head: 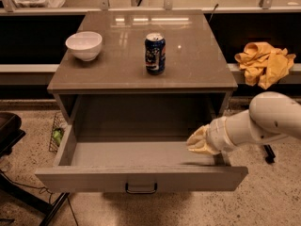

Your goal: Open top drawer

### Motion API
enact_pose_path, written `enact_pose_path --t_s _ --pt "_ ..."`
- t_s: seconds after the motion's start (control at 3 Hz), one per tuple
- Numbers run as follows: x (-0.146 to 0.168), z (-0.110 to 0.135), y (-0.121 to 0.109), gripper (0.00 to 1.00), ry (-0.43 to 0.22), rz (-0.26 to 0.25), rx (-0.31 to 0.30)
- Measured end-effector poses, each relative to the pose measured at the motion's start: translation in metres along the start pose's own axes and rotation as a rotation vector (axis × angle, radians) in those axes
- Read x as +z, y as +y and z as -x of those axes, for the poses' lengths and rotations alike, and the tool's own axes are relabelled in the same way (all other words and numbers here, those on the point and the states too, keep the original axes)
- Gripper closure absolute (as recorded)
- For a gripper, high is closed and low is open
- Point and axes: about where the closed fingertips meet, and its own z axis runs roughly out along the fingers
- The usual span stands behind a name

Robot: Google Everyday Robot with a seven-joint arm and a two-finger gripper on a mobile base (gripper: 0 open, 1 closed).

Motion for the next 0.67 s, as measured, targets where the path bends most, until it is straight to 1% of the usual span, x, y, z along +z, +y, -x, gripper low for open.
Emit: enact_pose_path --t_s 0.33,0.67 --pt "0.036 -0.015 0.024 0.95 -0.079 0.019 0.024" --pt "0.043 -0.020 0.044 1.00 -0.079 0.051 0.029"
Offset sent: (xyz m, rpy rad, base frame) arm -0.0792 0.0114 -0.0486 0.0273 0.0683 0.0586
